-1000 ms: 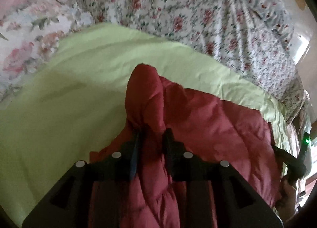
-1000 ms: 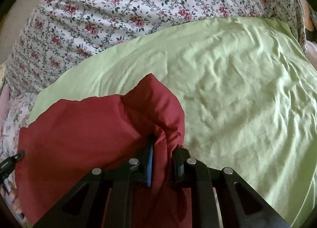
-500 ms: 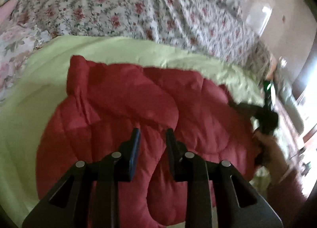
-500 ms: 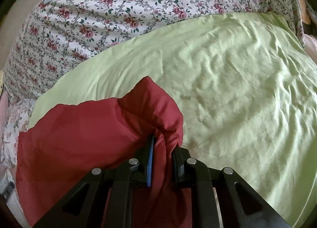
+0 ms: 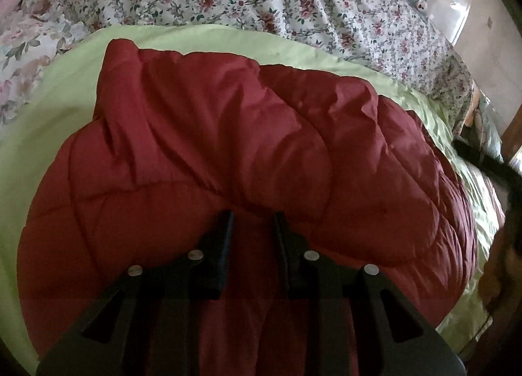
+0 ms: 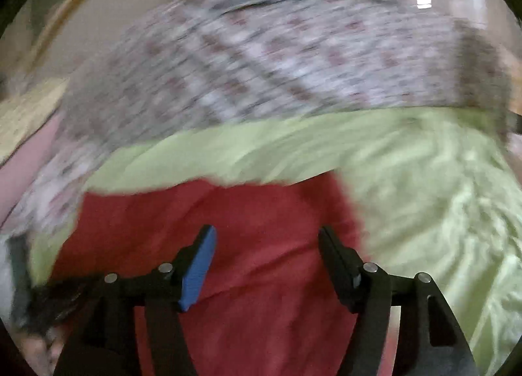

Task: Fold large clothes

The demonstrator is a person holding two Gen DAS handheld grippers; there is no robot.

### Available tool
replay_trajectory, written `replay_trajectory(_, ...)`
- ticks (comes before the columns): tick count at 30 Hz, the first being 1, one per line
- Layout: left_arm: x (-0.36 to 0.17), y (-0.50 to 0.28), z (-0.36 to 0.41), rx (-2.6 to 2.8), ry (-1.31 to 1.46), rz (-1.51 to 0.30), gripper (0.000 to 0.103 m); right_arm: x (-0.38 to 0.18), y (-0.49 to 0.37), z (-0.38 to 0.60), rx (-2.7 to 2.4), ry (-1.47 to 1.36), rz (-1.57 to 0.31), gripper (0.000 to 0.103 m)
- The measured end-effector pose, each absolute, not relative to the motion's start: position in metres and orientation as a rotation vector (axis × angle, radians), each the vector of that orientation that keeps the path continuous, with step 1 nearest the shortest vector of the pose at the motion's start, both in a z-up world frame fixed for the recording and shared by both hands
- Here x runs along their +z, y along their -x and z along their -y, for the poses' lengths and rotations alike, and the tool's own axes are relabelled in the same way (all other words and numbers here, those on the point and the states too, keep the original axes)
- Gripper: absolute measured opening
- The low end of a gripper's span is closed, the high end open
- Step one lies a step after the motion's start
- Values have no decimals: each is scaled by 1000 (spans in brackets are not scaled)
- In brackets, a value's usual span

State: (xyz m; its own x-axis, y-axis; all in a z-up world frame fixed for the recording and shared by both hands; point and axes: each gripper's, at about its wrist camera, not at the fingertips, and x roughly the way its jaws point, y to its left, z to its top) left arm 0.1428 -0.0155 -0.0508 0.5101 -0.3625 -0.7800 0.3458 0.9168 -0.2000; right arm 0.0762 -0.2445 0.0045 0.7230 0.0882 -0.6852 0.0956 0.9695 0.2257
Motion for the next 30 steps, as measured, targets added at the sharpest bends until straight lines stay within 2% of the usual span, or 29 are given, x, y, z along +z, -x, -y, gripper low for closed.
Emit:
replay_trajectory(4, -55, -147, 11, -422, 53, -952, 21, -27, -73, 226, 6, -234, -870, 67)
replay_trajectory(12, -58, -149, 14, -397, 52, -954, 20, -38, -17, 237, -112, -219, -848, 67)
replay_trajectory(21, -28, -113, 7, -390, -2, -920, 20, -51, -15, 248, -145, -239, -836, 68)
replay_trajectory(27, -13, -75, -11, -370, -35, -881, 33, -54, -14, 250, -148, -251, -828, 68)
replay_trajectory(30, -23, -77, -13, -353, -56, -919, 34, -55, -13, 250, -149, -256, -826, 68)
